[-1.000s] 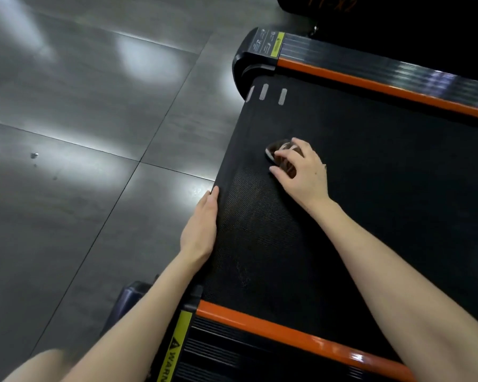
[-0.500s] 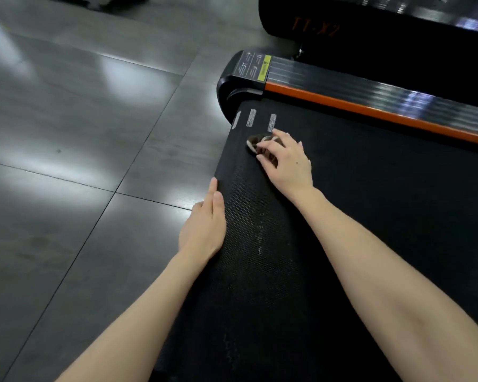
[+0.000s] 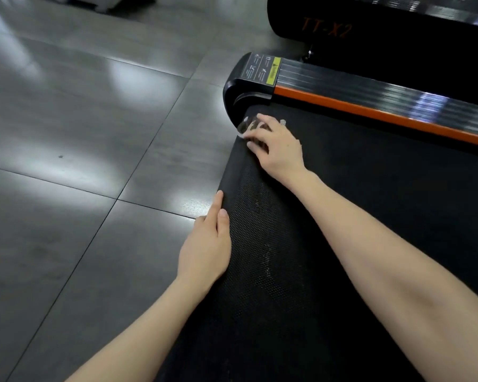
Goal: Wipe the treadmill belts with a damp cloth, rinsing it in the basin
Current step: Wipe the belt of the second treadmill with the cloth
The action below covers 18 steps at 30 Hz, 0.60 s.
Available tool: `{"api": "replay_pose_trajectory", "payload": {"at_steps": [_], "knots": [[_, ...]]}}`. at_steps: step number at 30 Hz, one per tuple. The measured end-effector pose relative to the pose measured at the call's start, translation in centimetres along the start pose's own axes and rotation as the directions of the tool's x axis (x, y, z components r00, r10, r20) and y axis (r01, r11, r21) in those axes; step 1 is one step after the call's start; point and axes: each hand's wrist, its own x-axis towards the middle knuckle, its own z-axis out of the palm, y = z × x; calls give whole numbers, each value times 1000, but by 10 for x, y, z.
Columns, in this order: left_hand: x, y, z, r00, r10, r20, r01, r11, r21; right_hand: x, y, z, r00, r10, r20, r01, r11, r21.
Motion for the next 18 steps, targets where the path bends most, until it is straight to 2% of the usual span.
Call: {"api": "replay_pose_trajectory", "payload": {"at_steps": [3, 5, 6, 11, 14, 18], "knots": [[1, 0, -1, 1000, -16, -3, 16, 1000, 8, -53, -14, -9, 959, -275, 72, 264, 955, 132], [0, 2, -1, 1000, -28, -9, 28, 1000, 11, -42, -7, -9, 926, -364, 103, 352, 929, 117], [0, 2, -1, 999, -31, -9, 31, 999, 11, -23, -2, -7, 934, -346, 89, 338, 937, 90], [-2, 2, -3, 998, -59, -11, 60, 998, 18, 61, 34, 2, 996, -84, 9, 84, 996, -16], [-2, 1, -3, 998, -55, -17, 55, 998, 34, 52, 77, -16, 998, -25, -62, 20, 996, -89], [-2, 3, -3, 999, -51, -14, 51, 998, 46, 9, 144, -60, 955, 235, -180, -267, 948, -176]]}}
